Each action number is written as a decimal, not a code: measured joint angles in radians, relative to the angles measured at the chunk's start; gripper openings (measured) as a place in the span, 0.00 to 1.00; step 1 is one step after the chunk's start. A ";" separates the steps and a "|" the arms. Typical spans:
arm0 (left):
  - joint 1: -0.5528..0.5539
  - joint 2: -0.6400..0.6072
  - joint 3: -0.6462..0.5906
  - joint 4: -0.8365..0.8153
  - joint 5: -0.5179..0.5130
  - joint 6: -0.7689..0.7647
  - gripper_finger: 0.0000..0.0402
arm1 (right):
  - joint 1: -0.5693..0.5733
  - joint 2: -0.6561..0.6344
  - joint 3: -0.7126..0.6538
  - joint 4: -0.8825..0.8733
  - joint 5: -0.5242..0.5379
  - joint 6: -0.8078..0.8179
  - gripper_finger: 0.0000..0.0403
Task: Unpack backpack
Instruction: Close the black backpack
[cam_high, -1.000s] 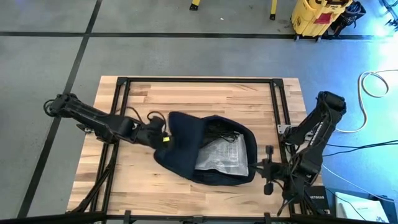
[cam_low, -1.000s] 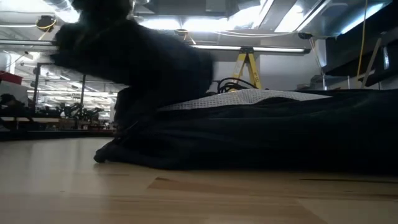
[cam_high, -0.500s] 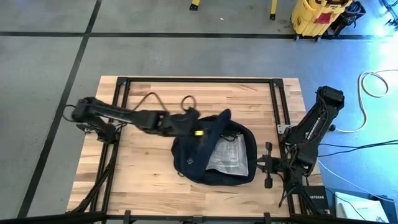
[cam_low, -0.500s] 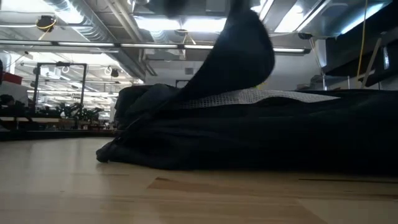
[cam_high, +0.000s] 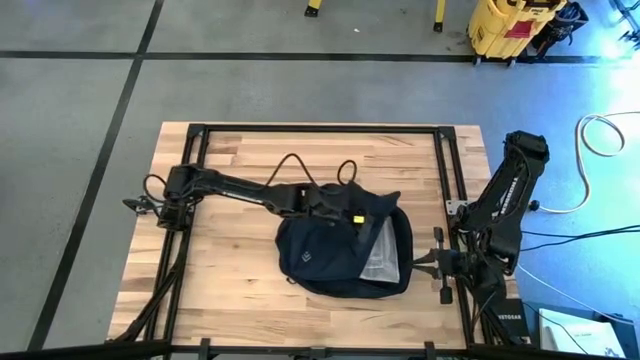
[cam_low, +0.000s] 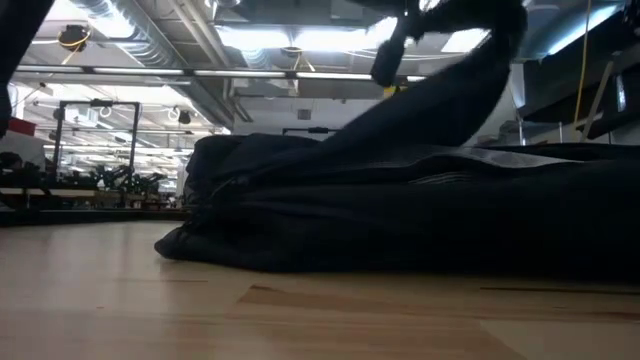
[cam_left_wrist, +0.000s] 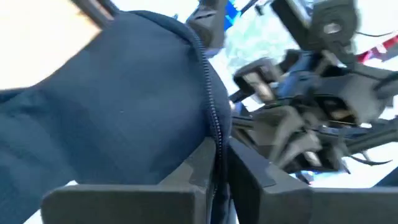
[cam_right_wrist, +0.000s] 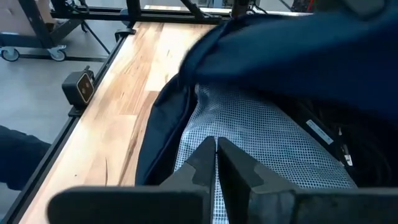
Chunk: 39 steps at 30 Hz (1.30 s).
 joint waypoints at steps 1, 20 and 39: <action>0.000 0.011 0.000 0.000 0.001 -0.016 0.08 | 0.000 0.000 0.000 -0.001 -0.004 0.000 0.00; -0.114 0.033 0.001 0.072 -0.052 0.211 0.31 | -0.001 0.002 0.000 0.003 -0.041 0.026 0.00; -0.516 -0.026 -0.003 -1.044 -0.576 0.280 0.20 | -0.409 0.496 0.237 0.408 -0.487 -0.489 0.01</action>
